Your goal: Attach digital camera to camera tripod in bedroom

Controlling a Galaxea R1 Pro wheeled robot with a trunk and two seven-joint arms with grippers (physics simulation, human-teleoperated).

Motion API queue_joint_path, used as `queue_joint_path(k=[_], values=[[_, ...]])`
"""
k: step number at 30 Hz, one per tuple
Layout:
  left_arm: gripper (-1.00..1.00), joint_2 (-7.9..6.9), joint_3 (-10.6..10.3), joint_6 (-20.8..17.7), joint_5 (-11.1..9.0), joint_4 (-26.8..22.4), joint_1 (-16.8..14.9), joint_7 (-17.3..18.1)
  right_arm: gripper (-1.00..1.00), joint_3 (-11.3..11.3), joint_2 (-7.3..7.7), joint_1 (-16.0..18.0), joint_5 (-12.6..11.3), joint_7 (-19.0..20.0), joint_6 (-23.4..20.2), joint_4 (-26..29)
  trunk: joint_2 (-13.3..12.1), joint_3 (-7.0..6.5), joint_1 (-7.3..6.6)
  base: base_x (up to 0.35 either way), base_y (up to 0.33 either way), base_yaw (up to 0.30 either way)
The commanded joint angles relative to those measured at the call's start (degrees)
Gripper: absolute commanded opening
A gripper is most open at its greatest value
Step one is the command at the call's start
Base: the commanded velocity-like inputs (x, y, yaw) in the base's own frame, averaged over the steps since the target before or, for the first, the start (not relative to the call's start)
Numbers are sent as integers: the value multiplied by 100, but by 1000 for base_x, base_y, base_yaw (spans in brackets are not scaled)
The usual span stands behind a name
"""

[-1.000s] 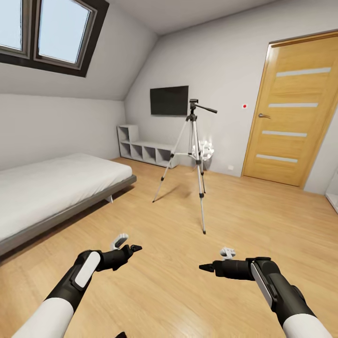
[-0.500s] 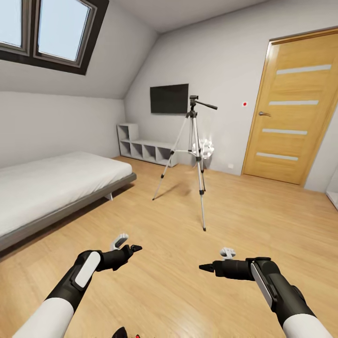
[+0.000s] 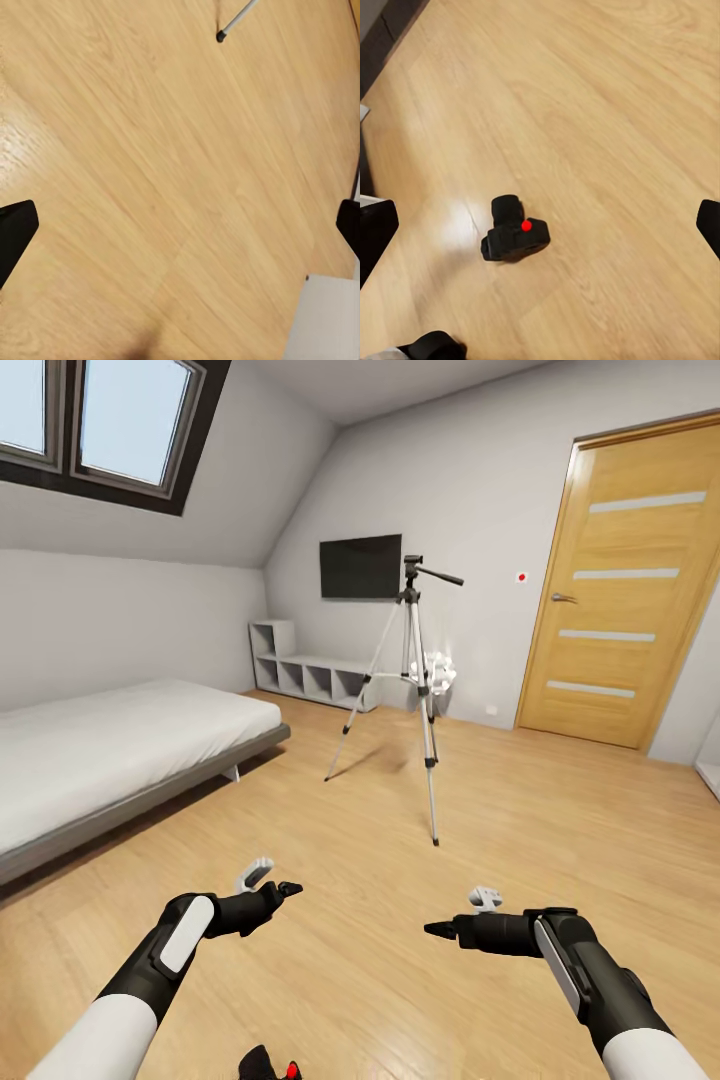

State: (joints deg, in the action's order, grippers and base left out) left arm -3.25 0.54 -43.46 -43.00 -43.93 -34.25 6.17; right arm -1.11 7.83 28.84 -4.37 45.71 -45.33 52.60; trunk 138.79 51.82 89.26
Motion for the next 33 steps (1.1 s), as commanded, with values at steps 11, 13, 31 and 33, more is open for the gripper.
queue_joint_path(k=[11, 13, 31, 33], values=[[100, 12, 4, -22, 11, -2, -3, 12, 100, -335, 5, 4, -46, -9, -38, 4, 445, 204, 241, 0, 0, 0], [100, 18, 1, -22, 11, -2, -3, 5, 100, -538, 8, 3, -46, -6, -39, 5, 448, 248, 246, 0, 0, 0], [100, 34, -19, -22, 11, -49, -3, -27, 100, -1351, 387, 0, -138, 168, -123, 11, 472, 647, 293, 0, 0, 0], [100, 34, -21, -22, 11, -48, -3, -27, 100, -1354, 385, 0, -139, 173, -123, 11, 475, 691, 298, 0, 0, 0]])
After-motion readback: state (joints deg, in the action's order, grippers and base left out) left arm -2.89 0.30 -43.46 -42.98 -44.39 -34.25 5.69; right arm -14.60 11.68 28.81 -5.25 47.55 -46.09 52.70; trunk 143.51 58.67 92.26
